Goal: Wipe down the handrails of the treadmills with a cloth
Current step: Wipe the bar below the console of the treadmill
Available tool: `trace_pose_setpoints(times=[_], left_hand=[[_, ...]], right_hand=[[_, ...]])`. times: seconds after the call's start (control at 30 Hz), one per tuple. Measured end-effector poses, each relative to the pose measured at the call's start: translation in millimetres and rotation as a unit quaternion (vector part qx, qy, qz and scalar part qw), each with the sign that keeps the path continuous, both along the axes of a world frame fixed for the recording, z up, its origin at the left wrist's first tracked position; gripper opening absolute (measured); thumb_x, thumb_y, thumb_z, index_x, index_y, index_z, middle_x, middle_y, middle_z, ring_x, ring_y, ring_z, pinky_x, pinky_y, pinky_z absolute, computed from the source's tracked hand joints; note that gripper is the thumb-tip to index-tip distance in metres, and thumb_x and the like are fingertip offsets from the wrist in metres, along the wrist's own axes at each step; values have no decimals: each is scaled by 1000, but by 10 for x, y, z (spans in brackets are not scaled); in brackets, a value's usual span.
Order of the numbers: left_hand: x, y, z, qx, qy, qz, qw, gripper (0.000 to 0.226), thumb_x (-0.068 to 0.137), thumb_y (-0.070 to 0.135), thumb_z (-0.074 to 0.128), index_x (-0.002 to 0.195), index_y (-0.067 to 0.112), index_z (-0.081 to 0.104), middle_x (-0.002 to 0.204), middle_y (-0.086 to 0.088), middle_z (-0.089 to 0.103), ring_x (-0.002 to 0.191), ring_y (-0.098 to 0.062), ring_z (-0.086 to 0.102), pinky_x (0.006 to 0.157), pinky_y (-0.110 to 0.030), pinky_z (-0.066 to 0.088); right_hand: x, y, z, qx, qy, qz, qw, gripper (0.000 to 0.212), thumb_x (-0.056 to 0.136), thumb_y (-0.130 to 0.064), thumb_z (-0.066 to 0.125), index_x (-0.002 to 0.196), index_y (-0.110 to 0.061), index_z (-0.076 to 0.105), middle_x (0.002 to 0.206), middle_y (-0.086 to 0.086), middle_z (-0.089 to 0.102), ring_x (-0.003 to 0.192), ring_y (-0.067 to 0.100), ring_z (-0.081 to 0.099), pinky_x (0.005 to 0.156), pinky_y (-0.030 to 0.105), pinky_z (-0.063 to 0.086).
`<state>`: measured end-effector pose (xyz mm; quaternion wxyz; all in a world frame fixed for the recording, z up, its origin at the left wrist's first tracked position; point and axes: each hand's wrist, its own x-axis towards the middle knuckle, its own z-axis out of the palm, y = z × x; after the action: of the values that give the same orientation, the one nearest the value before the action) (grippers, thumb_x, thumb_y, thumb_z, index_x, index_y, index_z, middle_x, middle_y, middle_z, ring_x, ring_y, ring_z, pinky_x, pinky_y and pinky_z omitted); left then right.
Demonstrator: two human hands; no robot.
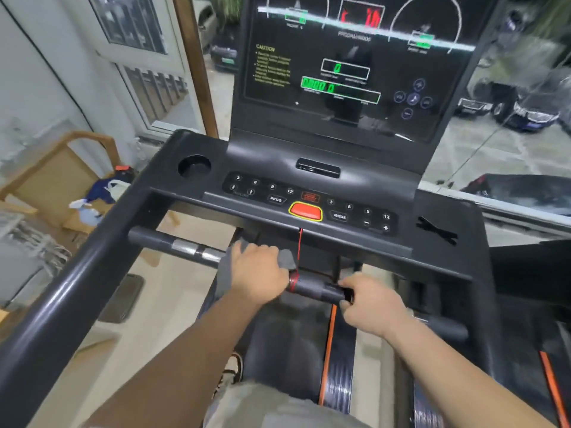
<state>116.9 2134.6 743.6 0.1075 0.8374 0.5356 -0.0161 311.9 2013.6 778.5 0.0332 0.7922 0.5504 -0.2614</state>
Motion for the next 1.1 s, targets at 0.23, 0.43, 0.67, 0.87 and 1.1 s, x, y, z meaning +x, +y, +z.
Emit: trace_pose_setpoints(times=[0.23,0.43,0.67,0.87,1.1], left_hand=[[-218,-323,-81,66,-86,-12,994,36,64,10,68,98,19,63,93,-4,67,95,-33,64,103,-50,41],[-295,-503,284,32,-279,194,940,20,90,9,55,109,16,58,99,-16,69,94,-45,63,69,-40,41],[367,-768,492,95,-309,-28,946,35,70,6,66,104,15,62,105,-2,64,97,-29,57,80,-39,45],[689,-904,-118,52,-2,-201,978,70,61,30,77,129,23,62,120,-5,61,106,-33,55,103,-49,42],[596,-1062,-129,44,69,-259,962,98,36,20,88,132,18,67,130,-3,69,119,-29,66,112,-47,43]], right_hand=[[123,-81,-143,49,19,8,999,49,86,-39,70,134,-35,62,129,-14,60,123,18,57,99,35,50],[307,-210,-125,47,76,-12,996,61,87,-39,73,144,-28,54,139,-9,56,130,19,53,106,38,47],[487,-364,-109,34,-36,-19,999,33,85,-46,72,112,-29,64,102,-11,57,104,20,60,73,28,42],[435,-391,-77,59,-32,-35,997,10,84,-28,65,93,-29,63,90,-10,57,95,20,63,72,29,49],[476,-425,-153,89,-38,-40,994,8,87,-23,57,81,-28,58,85,-8,61,81,19,56,59,27,41]])
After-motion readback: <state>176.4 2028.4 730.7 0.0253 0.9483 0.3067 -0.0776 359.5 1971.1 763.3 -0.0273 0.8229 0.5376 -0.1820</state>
